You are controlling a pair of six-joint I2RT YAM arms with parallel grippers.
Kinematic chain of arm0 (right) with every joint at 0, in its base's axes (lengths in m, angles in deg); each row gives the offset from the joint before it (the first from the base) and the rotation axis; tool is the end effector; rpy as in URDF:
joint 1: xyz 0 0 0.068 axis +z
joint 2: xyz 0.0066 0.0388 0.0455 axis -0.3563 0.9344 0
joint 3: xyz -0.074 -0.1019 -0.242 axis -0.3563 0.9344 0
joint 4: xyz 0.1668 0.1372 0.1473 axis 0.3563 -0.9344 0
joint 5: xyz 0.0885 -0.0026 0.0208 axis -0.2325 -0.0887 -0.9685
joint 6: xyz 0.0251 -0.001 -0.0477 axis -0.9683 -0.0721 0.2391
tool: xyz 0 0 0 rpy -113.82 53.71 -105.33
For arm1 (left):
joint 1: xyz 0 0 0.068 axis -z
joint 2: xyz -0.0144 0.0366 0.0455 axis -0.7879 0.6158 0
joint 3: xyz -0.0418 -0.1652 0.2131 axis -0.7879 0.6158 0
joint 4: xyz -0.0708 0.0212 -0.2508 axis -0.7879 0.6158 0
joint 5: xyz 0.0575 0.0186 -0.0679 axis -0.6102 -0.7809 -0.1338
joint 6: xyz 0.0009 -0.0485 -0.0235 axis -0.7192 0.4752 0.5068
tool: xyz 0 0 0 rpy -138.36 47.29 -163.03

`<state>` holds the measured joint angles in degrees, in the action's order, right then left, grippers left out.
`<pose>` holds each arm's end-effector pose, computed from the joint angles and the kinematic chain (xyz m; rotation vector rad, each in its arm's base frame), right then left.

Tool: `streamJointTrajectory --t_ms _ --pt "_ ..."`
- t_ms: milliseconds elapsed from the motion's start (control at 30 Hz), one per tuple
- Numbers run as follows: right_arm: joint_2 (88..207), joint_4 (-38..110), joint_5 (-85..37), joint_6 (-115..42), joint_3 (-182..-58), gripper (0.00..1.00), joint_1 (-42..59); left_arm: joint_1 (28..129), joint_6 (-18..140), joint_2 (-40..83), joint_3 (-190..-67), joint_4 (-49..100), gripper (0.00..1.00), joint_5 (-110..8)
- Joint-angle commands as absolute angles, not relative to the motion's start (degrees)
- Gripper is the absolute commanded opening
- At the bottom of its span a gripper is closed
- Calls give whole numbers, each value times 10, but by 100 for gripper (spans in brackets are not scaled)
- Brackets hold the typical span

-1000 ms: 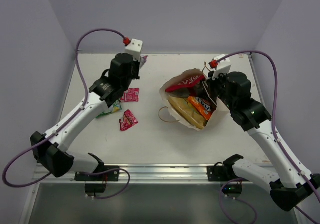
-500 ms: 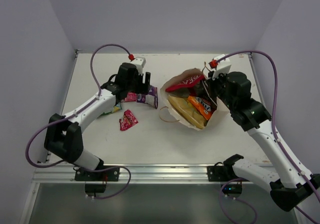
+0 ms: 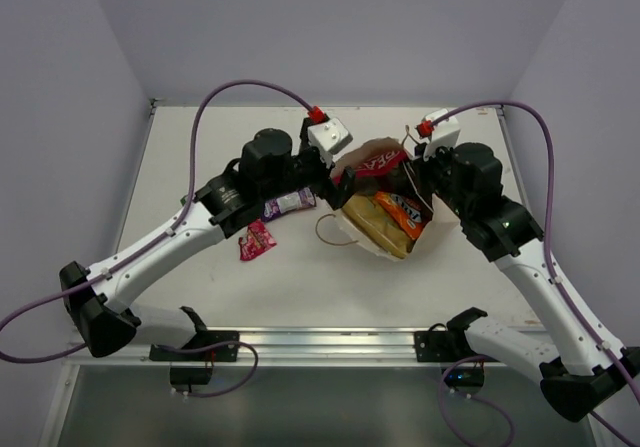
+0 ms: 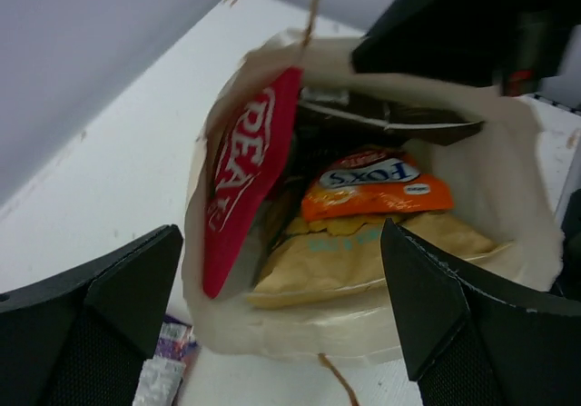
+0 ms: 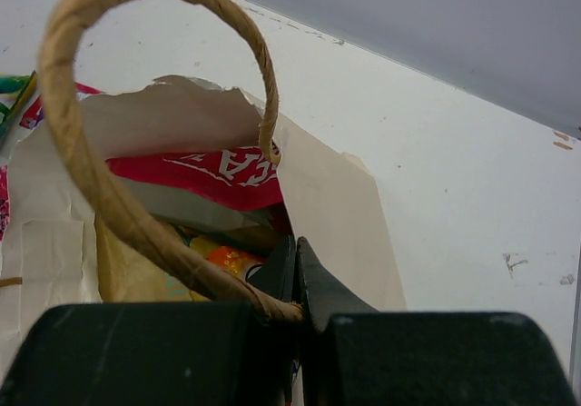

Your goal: Take the snacks out of the paper bag

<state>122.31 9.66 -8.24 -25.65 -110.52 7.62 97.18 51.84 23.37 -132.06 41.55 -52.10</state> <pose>0.1844 0.0944 0.4032 -0.4305 1.8094 0.1670 0.2176 -0.2252 0.3973 0.7744 1.7247 -0.6894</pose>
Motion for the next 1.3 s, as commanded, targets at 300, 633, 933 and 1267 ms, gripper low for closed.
streamJointTrajectory --t_ms 300,633,933,1267 --pt "1221 59 -110 -249 -1163 0 80 1097 206 302 -1323 363 93 -461" --pt "1216 54 -143 -243 -1167 0 86 1107 126 384 -1326 331 87 -454" --pt "1216 56 -144 -243 -1166 0 88 1107 94 454 -1334 329 83 -457" --pt "1209 60 -146 -247 -1164 0 91 1107 76 513 -1355 320 56 -465"
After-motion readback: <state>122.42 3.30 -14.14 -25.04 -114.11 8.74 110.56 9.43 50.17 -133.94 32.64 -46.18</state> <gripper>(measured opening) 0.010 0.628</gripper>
